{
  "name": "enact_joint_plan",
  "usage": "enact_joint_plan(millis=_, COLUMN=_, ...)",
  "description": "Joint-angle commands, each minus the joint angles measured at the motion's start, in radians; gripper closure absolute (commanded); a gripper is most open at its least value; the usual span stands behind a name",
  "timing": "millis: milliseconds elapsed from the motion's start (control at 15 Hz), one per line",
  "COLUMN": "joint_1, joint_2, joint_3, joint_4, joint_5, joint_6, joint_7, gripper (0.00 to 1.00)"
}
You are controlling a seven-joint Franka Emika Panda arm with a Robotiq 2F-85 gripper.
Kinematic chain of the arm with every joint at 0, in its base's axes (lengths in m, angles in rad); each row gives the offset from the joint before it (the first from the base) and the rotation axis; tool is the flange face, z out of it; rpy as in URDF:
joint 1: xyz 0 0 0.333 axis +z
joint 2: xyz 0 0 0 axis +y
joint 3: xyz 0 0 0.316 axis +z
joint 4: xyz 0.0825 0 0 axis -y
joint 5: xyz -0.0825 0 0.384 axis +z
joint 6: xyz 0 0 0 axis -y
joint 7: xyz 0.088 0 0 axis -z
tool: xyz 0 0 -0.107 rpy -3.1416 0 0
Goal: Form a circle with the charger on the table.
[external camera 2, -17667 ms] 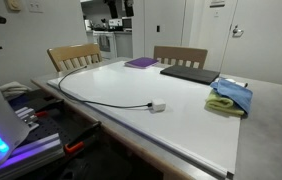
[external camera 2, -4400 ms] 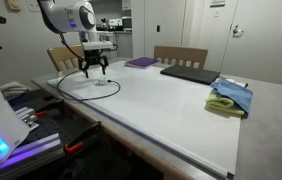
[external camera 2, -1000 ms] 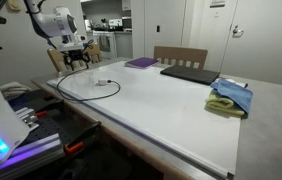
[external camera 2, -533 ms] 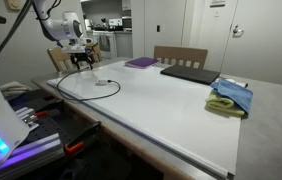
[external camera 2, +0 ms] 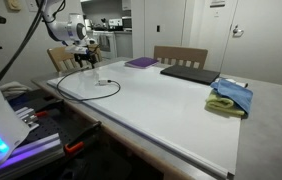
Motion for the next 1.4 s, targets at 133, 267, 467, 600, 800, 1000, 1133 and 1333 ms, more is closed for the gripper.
enact_joint_plan(millis=133, joint_1=0.031, joint_2=0.059, joint_3=-0.025, joint_4=0.080, joint_5=0.011, joint_6=-0.026, joint_7=0.034, gripper=0.00)
enact_joint_plan(millis=267, joint_1=0.036, joint_2=0.058, joint_3=-0.025, joint_4=0.079, joint_5=0.013, joint_6=-0.045, joint_7=0.037, gripper=0.00)
enact_joint_plan(millis=467, joint_1=0.035, joint_2=0.051, joint_3=-0.020, joint_4=0.077, joint_5=0.018, joint_6=-0.080, joint_7=0.036, gripper=0.00)
enact_joint_plan(millis=600, joint_1=0.035, joint_2=0.042, joint_3=-0.018, joint_4=0.068, joint_5=0.017, joint_6=-0.096, joint_7=0.033, gripper=0.00)
enact_joint_plan(millis=800, joint_1=0.033, joint_2=0.036, joint_3=-0.013, joint_4=0.059, joint_5=0.017, joint_6=-0.107, joint_7=0.027, gripper=0.00)
enact_joint_plan(millis=1000, joint_1=0.029, joint_2=0.032, joint_3=-0.012, joint_4=0.051, joint_5=0.017, joint_6=-0.106, joint_7=0.025, gripper=0.00)
enact_joint_plan(millis=1133, joint_1=0.028, joint_2=0.026, joint_3=-0.009, joint_4=0.036, joint_5=0.017, joint_6=-0.101, joint_7=0.023, gripper=0.00)
enact_joint_plan(millis=1333, joint_1=0.028, joint_2=0.015, joint_3=-0.011, joint_4=0.021, joint_5=0.016, joint_6=-0.103, joint_7=0.027, gripper=0.00)
